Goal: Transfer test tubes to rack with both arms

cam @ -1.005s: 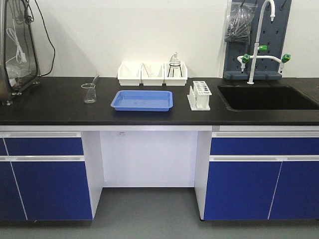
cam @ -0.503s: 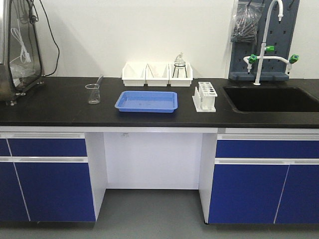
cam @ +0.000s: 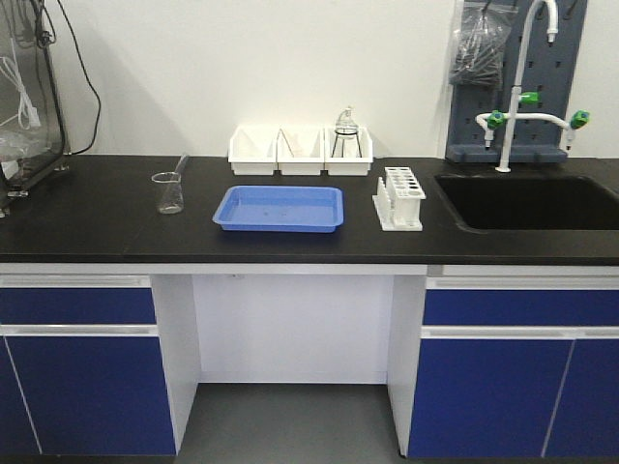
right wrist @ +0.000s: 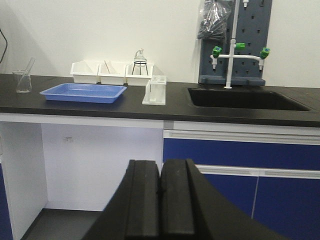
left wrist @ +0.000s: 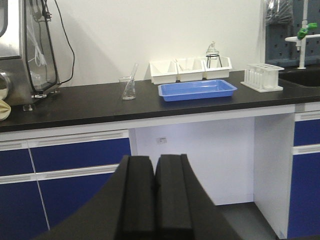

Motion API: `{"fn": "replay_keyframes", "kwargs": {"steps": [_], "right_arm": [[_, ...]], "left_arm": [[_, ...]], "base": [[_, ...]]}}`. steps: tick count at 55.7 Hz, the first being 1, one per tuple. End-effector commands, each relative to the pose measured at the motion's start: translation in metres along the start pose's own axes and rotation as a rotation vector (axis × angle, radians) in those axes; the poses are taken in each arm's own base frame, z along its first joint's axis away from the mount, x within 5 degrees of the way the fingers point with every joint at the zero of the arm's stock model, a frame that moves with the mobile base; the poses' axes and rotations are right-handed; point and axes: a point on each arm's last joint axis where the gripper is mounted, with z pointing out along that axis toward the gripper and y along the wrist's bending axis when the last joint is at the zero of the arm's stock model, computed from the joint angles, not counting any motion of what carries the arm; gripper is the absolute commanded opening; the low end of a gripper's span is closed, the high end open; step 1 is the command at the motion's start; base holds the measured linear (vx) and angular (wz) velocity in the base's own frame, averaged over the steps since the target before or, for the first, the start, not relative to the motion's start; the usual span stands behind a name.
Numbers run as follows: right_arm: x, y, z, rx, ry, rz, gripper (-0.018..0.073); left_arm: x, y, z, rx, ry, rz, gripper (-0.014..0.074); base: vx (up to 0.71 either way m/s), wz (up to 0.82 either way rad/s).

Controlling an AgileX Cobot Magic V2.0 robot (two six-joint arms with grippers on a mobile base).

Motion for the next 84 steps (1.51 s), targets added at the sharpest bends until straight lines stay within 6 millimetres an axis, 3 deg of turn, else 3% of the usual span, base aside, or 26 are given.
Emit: {"fn": "replay_keyframes", "kwargs": {"steps": [1, 31, 84], "right_arm": [[-0.0053, 0.0011, 0.0000, -0.012, -0.074, -0.010, -0.0011], [-0.0053, 0.0011, 0.0000, -0.012, -0.074, -0.010, -0.0011], [-0.0053, 0.0011, 0.0000, -0.012, -0.074, -0.010, -0.0011]], "left_arm": [[0.0018, 0.0006, 0.0009, -0.008, -0.047, -0.011, -0.0007], [0.0018, 0.0006, 0.0009, -0.008, -0.047, -0.011, -0.0007], [0.0018, 0.0006, 0.0009, -0.008, -0.047, -0.011, -0.0007]], "base": [[0.21, 0.13], [0.29, 0.16], [0.39, -0.07]]}}
